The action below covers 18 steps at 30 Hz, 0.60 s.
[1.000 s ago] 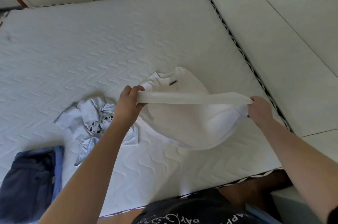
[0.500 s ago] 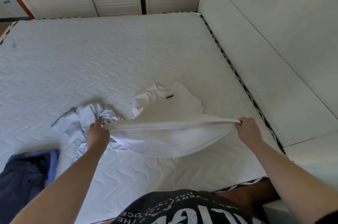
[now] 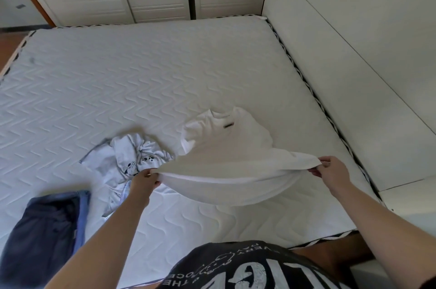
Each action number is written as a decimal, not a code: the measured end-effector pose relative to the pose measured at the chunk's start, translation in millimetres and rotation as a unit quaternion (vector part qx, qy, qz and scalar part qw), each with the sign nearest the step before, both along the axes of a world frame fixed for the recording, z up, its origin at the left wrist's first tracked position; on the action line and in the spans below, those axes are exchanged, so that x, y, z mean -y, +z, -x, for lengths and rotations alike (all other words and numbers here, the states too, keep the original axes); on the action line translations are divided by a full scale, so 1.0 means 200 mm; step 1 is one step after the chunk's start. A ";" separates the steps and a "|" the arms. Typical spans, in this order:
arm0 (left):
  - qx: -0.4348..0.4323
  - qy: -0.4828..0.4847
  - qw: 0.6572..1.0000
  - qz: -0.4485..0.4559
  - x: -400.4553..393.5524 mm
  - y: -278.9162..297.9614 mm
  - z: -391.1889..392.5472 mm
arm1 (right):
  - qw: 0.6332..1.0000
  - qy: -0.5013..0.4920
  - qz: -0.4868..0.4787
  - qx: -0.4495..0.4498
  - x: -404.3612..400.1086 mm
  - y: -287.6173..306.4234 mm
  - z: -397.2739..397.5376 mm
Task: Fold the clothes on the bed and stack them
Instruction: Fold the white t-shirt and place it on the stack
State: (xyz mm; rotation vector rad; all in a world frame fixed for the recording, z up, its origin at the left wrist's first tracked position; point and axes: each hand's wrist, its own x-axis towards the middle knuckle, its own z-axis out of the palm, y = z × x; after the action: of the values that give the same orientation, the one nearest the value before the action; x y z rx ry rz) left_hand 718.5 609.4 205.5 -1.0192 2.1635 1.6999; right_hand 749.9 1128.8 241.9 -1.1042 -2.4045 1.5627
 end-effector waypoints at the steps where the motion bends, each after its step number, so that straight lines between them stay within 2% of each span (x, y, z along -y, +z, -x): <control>1: 0.001 -0.014 0.999 0.041 0.02 0.00 0.00 | 0.999 0.010 -0.039 0.024 -0.02 0.00 -0.01; 5: -0.004 -0.066 0.968 0.243 0.10 0.00 0.00 | 0.975 0.025 -0.200 0.093 -0.06 0.01 -0.07; 8: -0.025 -0.118 0.929 0.349 0.14 -0.01 0.01 | 0.978 0.000 -0.199 0.059 -0.05 0.01 -0.10; 12: -0.057 -0.262 0.867 0.420 0.17 0.02 0.04 | 0.988 -0.039 -0.151 0.024 -0.04 0.01 -0.09; 16: -0.012 -0.362 0.800 0.478 0.27 0.02 0.06 | 0.986 -0.047 -0.162 0.020 -0.10 0.02 -0.09; 17: -0.010 -0.356 0.802 0.480 0.28 0.02 0.05 | 0.985 -0.042 -0.165 0.016 -0.11 0.02 -0.09; 18: -0.013 -0.332 0.820 0.467 0.28 0.03 0.05 | 0.986 -0.042 -0.161 0.012 -0.11 0.02 -0.09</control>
State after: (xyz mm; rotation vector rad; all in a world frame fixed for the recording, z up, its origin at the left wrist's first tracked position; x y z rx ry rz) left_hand 709.4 554.2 210.5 -0.2369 2.9049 0.2950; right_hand 767.8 1151.5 245.7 -1.1433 -2.4714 1.0902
